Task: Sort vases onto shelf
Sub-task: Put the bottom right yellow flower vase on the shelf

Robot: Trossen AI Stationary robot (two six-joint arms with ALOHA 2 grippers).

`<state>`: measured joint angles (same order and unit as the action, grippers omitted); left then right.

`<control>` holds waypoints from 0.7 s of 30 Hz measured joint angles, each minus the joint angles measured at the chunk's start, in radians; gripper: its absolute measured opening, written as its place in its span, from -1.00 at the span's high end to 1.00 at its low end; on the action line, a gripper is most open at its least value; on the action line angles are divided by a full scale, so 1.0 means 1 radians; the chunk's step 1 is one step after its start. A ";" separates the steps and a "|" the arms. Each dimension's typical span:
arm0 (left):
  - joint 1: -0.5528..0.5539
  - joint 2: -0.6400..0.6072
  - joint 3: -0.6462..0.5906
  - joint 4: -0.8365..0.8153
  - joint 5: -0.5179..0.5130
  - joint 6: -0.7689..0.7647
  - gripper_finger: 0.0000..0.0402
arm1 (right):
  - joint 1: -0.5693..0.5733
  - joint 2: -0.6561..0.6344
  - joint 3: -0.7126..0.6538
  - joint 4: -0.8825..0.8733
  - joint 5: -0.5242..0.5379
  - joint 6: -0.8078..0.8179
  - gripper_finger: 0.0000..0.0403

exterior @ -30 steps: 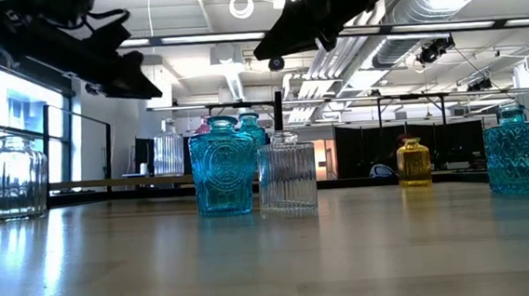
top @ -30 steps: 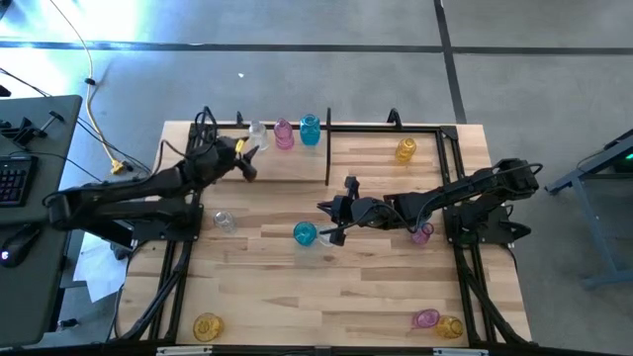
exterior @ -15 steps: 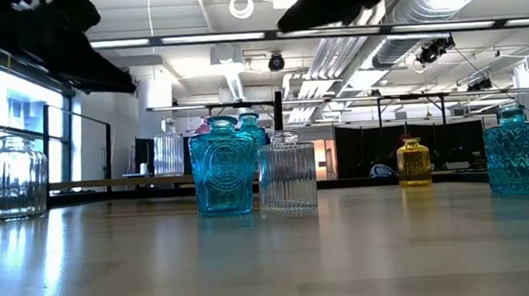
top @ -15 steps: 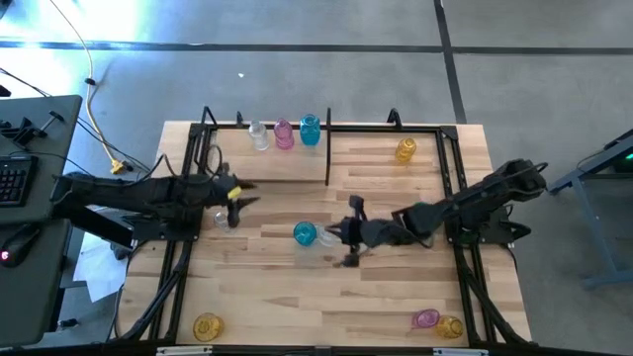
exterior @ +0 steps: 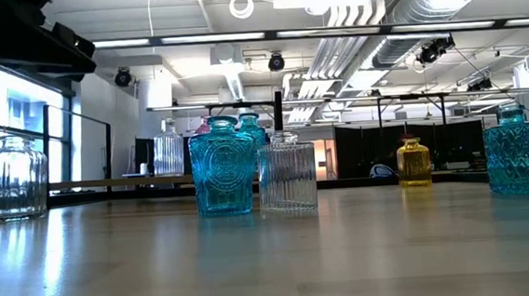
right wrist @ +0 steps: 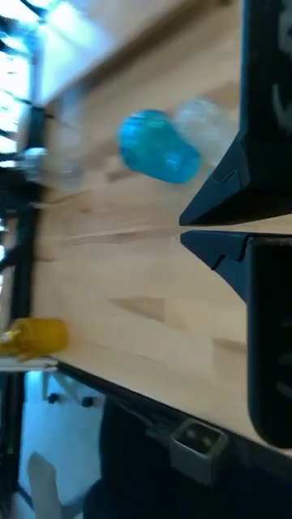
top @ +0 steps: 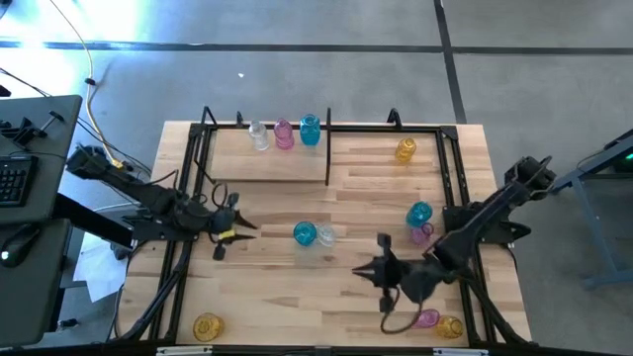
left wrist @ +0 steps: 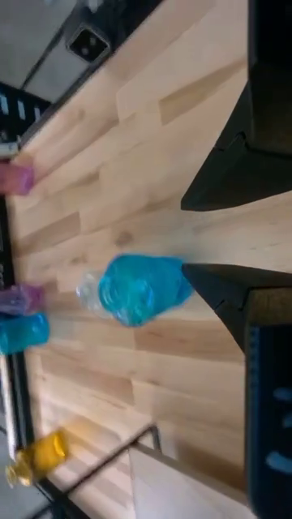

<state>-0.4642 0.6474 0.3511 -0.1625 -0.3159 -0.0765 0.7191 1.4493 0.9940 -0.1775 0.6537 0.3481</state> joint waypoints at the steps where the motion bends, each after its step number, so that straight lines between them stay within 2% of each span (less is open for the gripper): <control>1: -0.013 0.013 0.000 0.008 -0.012 0.000 0.51 | 0.015 0.001 0.018 -0.059 0.000 0.069 0.99; 5: -0.047 0.066 0.000 0.037 -0.050 -0.014 0.54 | 0.055 0.011 0.117 -0.391 -0.047 0.447 0.99; 10: -0.067 0.132 0.000 0.060 -0.058 -0.016 0.54 | 0.096 0.019 0.179 -0.682 -0.229 0.859 0.99; 15: -0.067 0.180 -0.015 0.078 -0.086 -0.004 0.54 | 0.141 0.020 0.183 -0.745 -0.428 1.173 0.97; 21: -0.067 0.210 -0.016 0.090 -0.089 -0.024 0.54 | 0.210 0.020 0.183 -0.748 -0.586 1.520 0.81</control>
<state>-0.5313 0.8579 0.3352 -0.0721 -0.4046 -0.1009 0.9288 1.4693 1.1770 -0.9258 0.0672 1.8685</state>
